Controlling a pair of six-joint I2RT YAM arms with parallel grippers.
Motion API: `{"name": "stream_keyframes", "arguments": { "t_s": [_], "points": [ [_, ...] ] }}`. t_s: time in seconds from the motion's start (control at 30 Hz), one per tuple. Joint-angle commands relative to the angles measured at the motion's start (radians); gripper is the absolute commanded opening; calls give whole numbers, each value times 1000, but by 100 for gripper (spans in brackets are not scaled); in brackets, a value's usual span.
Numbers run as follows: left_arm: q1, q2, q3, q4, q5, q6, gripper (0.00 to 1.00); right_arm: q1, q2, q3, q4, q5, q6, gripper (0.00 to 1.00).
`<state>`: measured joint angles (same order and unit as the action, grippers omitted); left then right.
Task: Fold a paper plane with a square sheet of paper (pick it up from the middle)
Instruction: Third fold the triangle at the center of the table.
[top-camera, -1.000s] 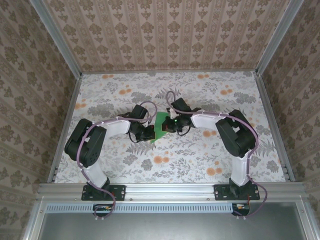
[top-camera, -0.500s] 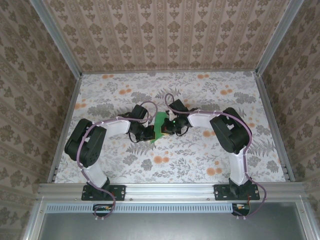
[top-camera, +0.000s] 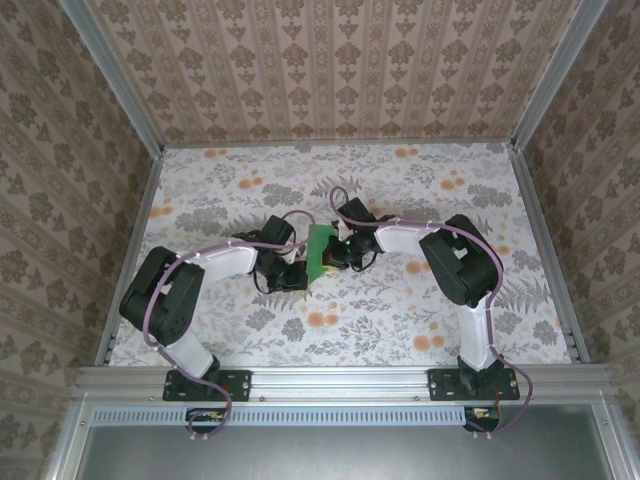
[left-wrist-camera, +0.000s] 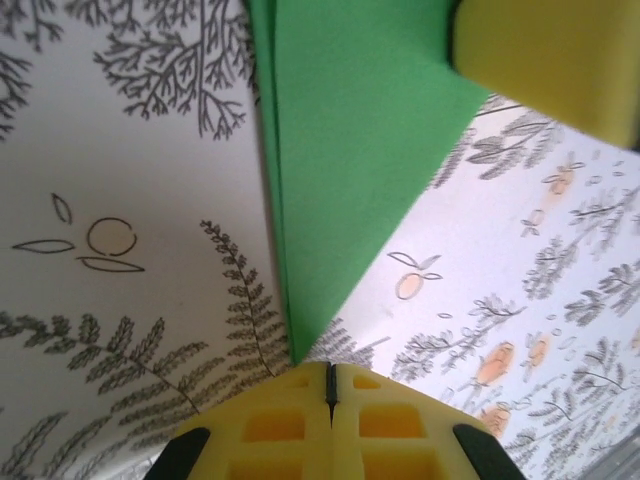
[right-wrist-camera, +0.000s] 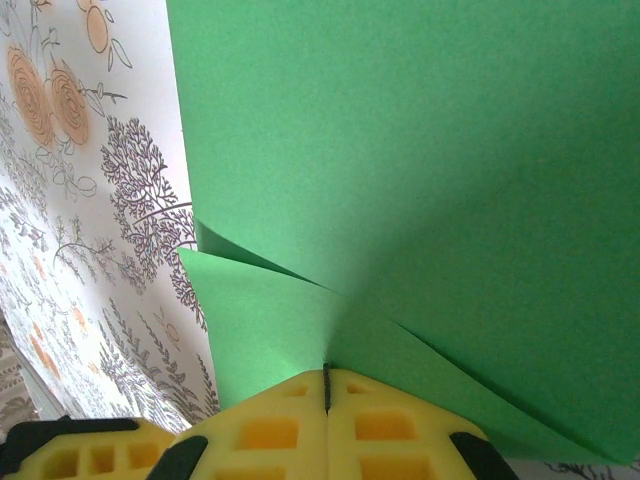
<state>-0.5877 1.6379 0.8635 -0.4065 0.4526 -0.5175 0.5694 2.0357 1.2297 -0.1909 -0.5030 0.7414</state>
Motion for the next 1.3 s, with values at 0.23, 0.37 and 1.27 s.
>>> {"name": "stream_keyframes", "arguments": {
  "t_s": [0.23,0.37,1.27],
  "points": [
    [-6,-86,67,176,-54,-118,11,-25,-132,-56,52,-13,61,13],
    [-16,-28,108,193,-87,-125,14,-56,-190,-103,87,-1,81,27],
    [6,208,185,58,-297,-220,11,-126,-169,-191,113,16,138,61]
  ]
}}
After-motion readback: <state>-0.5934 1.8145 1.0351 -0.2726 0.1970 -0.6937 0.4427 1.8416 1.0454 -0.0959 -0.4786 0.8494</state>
